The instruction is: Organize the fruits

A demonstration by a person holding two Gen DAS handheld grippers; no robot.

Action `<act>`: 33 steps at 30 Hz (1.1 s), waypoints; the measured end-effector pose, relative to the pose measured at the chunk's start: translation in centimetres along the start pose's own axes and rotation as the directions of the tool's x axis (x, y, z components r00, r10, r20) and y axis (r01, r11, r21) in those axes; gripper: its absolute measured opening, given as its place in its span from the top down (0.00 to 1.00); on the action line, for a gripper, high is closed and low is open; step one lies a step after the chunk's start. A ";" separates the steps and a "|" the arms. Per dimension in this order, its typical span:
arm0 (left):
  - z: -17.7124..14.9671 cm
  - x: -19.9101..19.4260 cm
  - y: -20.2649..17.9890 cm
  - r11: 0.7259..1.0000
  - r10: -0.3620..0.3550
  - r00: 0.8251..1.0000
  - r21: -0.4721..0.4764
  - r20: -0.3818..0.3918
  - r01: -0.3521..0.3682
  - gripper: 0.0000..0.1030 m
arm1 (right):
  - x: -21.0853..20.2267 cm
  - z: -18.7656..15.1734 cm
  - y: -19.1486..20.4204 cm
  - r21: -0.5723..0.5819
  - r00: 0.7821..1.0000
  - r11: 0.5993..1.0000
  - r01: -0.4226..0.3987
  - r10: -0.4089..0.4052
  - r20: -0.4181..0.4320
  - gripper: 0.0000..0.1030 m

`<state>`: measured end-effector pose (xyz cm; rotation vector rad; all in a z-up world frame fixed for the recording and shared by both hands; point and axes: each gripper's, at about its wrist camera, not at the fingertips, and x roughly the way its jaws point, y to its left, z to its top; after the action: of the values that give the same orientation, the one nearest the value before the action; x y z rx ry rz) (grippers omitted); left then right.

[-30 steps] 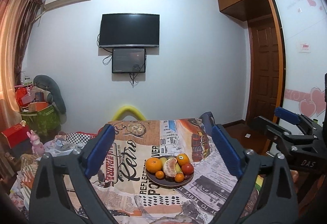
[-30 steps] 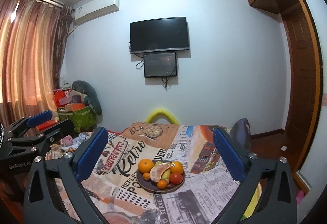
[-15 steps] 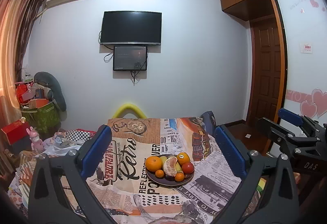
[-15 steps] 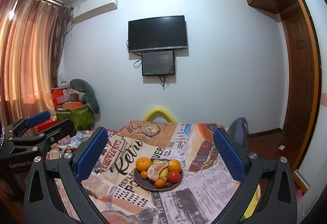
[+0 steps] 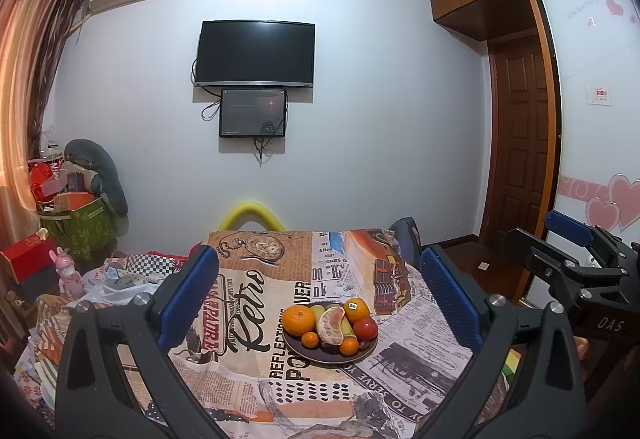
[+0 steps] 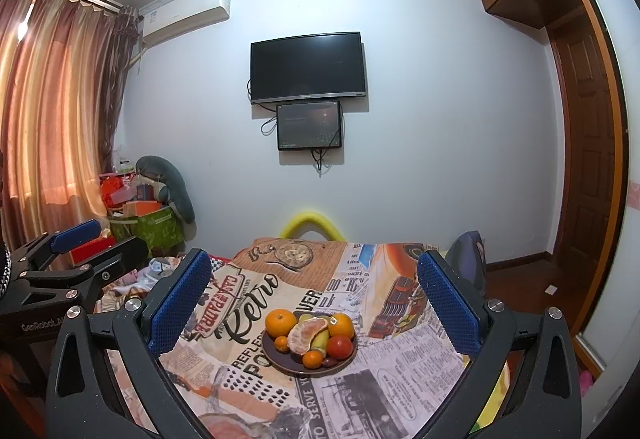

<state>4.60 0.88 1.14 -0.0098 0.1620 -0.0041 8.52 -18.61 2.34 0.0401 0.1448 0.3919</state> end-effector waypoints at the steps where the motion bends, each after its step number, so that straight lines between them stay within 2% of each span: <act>1: 0.0 0.0 0.0 1.000 -0.001 1.000 0.001 0.000 0.001 0.01 | 0.0 0.0 0.0 0.000 1.000 1.000 0.000 0.000 0.001 0.00; 33: 0.1 0.0 -0.4 1.000 -0.023 1.000 -0.008 -0.009 0.023 0.00 | -0.2 0.3 0.3 -0.003 1.000 1.000 -0.001 0.001 0.011 0.00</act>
<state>4.60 0.44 1.29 -0.0191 0.1710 -0.0262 8.22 -18.42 2.68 0.0389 0.1335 0.3925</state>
